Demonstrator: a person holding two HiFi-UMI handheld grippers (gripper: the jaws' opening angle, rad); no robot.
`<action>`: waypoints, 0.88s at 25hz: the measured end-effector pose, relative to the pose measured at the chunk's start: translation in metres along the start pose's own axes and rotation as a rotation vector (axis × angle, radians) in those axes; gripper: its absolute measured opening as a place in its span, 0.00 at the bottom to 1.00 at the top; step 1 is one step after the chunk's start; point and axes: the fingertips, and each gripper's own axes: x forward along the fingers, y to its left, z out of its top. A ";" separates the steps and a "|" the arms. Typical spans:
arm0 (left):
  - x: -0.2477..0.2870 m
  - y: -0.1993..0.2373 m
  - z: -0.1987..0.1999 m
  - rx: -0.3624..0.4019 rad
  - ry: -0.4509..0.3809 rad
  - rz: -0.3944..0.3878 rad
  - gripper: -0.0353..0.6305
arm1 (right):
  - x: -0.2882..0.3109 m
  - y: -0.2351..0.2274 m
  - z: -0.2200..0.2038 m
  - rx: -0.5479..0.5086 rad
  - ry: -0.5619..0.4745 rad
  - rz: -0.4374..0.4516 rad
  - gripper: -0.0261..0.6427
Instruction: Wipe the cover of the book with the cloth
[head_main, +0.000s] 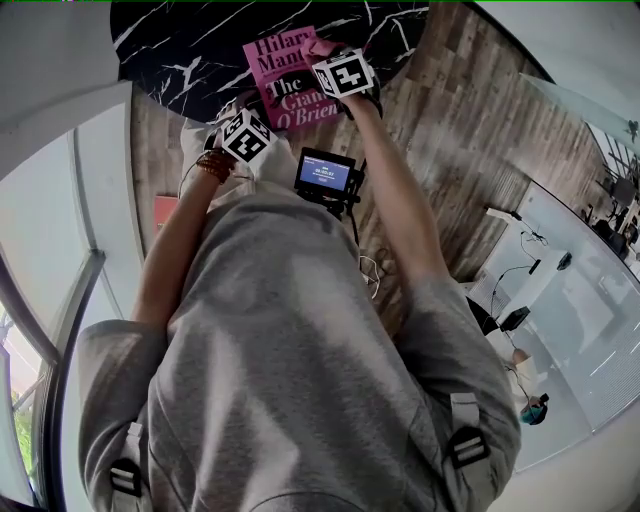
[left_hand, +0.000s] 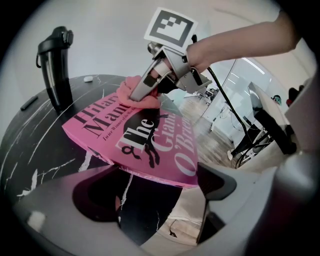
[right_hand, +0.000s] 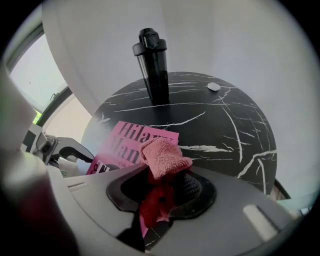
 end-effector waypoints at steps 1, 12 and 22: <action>0.000 0.000 0.000 -0.001 -0.001 0.000 0.76 | 0.000 0.001 0.000 -0.016 -0.004 -0.010 0.22; -0.001 -0.001 0.000 -0.003 0.002 -0.001 0.76 | -0.001 0.004 0.001 0.012 -0.041 -0.014 0.22; -0.001 0.000 0.001 -0.001 -0.001 0.000 0.76 | 0.003 0.030 0.011 -0.050 -0.031 -0.058 0.22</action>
